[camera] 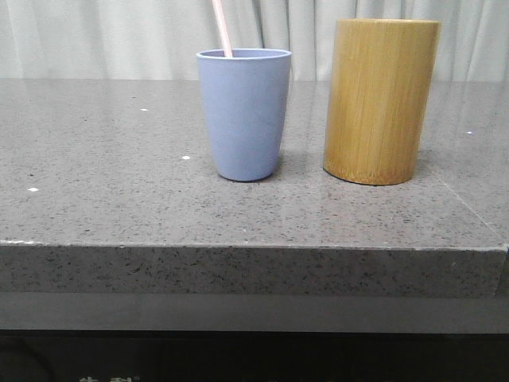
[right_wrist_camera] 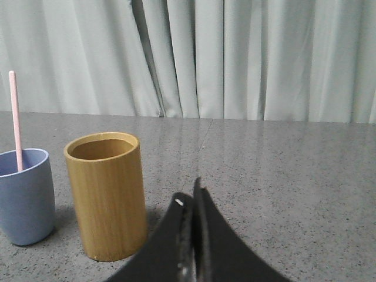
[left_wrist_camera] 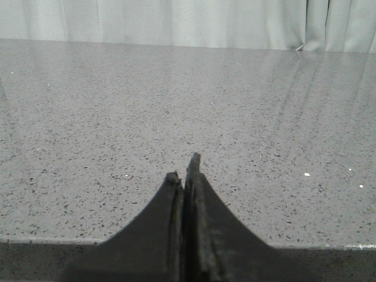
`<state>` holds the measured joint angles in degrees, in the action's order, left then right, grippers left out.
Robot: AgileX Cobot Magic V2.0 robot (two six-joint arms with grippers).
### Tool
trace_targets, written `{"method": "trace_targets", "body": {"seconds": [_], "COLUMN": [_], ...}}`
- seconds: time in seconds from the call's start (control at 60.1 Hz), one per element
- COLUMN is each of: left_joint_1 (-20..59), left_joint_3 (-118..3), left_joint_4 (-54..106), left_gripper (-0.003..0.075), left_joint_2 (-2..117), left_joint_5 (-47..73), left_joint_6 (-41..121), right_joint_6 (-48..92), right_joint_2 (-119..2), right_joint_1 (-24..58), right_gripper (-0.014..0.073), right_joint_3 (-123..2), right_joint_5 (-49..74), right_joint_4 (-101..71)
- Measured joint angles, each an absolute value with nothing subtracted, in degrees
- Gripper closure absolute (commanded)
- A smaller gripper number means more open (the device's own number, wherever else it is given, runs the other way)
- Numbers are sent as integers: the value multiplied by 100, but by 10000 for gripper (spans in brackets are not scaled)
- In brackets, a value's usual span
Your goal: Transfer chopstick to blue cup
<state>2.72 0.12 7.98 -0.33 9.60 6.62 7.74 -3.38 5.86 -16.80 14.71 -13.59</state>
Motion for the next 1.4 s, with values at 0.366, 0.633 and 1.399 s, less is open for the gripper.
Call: {"method": "trace_targets", "body": {"seconds": [0.366, 0.633, 1.399], "left_joint_1": [272, 272, 272], "left_joint_3": [12, 12, 12], "left_joint_4": [798, 798, 798], "left_gripper": [739, 739, 739], "left_joint_2": [-33, -33, -33], "left_joint_5": [960, 960, 960], "left_joint_6": [662, 662, 662], "right_joint_6": [774, 774, 774], "right_joint_2": [-303, 42, 62], "right_joint_1": [583, 583, 549], "right_gripper": [714, 714, 714], "right_joint_3": [-1296, -117, 161], "right_joint_5": [1410, 1403, 1389], "right_joint_4": [-1316, -994, -970]}}
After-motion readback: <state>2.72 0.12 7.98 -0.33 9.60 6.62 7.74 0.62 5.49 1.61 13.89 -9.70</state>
